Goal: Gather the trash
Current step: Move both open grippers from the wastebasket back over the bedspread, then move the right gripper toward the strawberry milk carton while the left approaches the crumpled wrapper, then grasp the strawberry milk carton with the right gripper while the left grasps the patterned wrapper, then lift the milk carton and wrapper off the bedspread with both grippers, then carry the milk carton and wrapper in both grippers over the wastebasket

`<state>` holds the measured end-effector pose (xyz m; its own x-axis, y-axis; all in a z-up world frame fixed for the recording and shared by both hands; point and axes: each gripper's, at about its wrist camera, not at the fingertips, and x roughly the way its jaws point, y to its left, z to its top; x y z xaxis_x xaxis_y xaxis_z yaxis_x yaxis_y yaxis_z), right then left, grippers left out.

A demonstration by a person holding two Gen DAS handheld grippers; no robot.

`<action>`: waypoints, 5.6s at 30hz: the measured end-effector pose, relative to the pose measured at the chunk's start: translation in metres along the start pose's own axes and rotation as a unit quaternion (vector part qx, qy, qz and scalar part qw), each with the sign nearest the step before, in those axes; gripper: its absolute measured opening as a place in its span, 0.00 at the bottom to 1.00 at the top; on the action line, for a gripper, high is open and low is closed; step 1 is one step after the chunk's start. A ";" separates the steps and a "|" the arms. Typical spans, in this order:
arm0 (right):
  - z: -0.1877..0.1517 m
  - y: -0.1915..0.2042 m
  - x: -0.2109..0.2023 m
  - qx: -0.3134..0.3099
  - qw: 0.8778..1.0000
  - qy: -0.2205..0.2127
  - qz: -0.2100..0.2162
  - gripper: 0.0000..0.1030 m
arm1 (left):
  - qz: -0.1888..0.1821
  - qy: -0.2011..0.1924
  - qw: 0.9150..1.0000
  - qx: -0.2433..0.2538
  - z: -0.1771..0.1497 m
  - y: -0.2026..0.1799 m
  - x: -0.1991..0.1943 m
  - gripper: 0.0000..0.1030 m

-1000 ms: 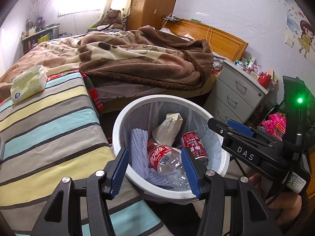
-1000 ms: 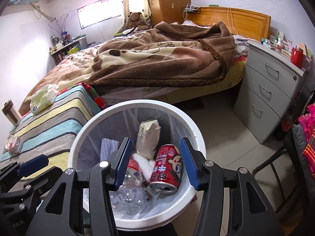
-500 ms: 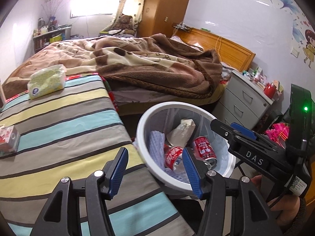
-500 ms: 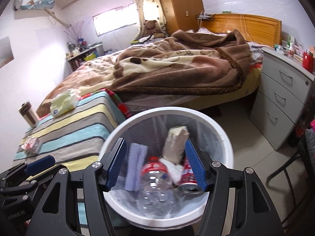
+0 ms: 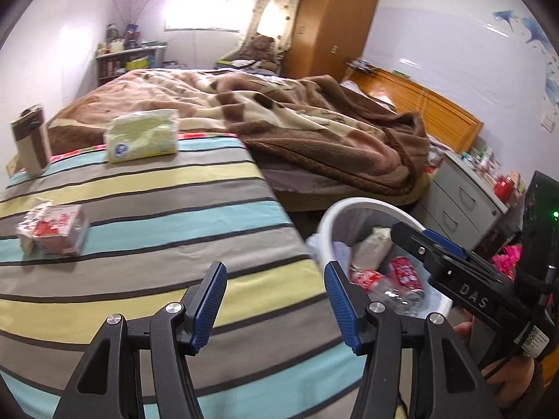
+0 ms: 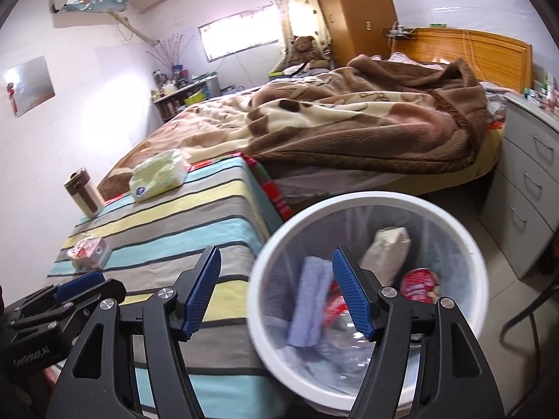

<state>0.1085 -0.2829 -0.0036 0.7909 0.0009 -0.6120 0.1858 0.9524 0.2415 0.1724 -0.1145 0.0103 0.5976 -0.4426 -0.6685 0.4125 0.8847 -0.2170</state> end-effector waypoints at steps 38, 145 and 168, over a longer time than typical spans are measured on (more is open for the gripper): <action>-0.002 0.153 0.081 -0.102 0.983 0.087 0.121 0.67 | 0.160 -0.021 0.972 -0.169 0.003 0.257 -0.034 0.57; 0.011 0.146 0.057 -0.139 0.969 0.049 0.197 0.63 | 0.095 -0.027 0.990 -0.096 0.015 0.181 -0.036 0.54; 0.012 0.030 -0.018 -0.076 0.991 -0.020 0.106 0.63 | 0.026 -0.051 0.998 -0.012 0.002 0.026 -0.053 0.54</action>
<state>0.1073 -0.2579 0.0240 0.8258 0.1970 -0.5285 -0.0750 0.9671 0.2432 0.1529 -0.0687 0.0415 0.6851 -0.4080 -0.6035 0.3637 0.9094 -0.2019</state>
